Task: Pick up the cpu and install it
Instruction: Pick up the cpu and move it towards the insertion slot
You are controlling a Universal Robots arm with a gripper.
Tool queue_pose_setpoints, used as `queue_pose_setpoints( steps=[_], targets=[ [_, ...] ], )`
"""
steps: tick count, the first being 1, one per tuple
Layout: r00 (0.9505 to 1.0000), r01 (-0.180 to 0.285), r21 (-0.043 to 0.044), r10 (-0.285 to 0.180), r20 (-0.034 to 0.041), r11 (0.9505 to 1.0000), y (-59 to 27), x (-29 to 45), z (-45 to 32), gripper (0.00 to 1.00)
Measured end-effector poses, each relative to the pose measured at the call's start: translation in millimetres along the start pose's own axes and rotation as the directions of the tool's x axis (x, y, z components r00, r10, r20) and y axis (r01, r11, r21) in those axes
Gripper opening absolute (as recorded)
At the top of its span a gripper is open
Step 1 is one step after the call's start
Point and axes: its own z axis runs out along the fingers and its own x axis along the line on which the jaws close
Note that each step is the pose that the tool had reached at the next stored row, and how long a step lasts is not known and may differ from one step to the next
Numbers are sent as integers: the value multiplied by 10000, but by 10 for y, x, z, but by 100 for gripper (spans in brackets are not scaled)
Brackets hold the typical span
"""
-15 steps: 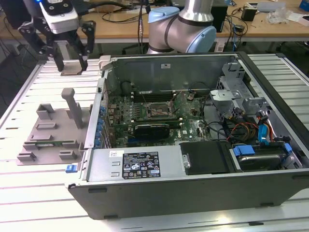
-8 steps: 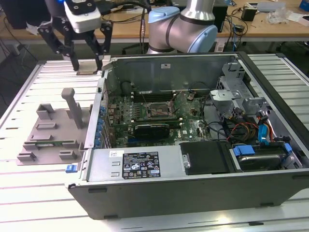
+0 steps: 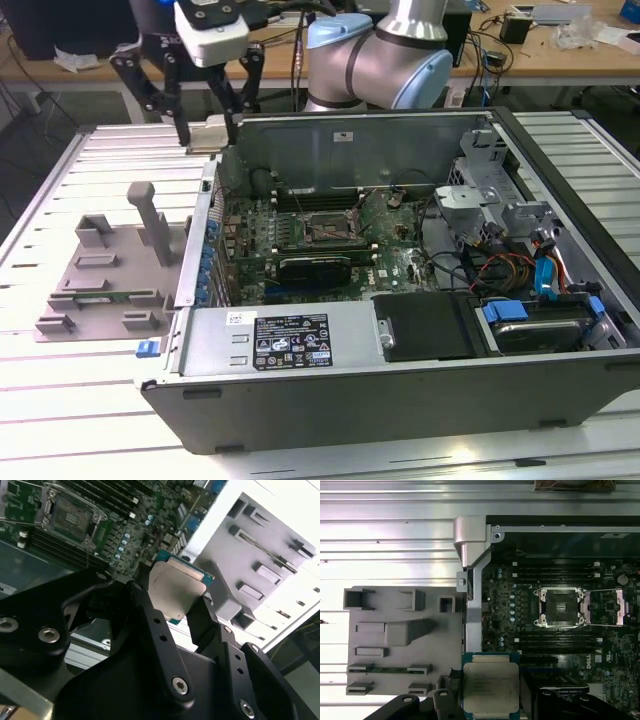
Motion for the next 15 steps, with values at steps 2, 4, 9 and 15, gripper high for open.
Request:
queue_pose_setpoints(
  steps=[2, 4, 9, 15],
  targets=[
    [10000, 2, -1, -2, 0, 10000, -1, -97, 0, 55],
    [10000, 2, -1, -2, 0, 10000, -2, -230, 0, 55],
    [10000, 1, 0, -1, 0, 10000, -3, -440, -1, 55],
    [10000, 0, -1, 0, 0, 10000, -4, -733, -2, 55]
  ],
)
